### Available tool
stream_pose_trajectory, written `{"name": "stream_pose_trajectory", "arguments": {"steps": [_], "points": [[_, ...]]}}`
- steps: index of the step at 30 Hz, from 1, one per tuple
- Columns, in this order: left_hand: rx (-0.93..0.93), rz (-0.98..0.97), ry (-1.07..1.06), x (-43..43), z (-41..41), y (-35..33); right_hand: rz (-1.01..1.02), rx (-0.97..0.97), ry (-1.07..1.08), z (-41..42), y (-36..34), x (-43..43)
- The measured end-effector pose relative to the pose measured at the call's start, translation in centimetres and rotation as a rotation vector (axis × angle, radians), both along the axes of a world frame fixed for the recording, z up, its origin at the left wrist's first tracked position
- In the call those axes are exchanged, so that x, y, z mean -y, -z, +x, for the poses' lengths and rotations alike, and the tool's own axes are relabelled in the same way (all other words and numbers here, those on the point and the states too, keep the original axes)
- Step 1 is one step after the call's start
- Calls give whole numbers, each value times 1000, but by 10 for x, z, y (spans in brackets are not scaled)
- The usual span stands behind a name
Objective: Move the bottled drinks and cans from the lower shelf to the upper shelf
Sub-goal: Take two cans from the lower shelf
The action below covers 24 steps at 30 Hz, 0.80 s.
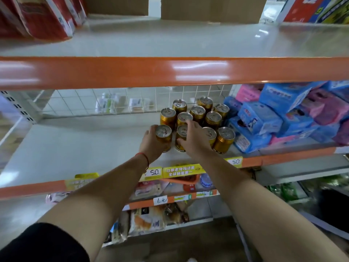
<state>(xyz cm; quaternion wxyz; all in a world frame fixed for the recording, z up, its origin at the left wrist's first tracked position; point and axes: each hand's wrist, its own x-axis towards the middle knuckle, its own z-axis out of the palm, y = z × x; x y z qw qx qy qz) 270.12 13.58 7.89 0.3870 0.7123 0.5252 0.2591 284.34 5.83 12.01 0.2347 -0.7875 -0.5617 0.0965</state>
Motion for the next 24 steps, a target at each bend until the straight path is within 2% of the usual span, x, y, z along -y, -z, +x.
{"name": "stream_pose_trajectory", "arguments": {"steps": [4, 8, 14, 24], "points": [[51, 30, -48, 0, 3, 3, -157, 141, -43, 5, 1, -13], [93, 49, -46, 1, -3, 5, -120, 186, -55, 6, 5, -16], [152, -48, 38, 5, -39, 5, -78, 141, -61, 2, 9, -15], [85, -181, 228, -4, -112, -8, -70, 65, -209, -42, 5, -16]]}}
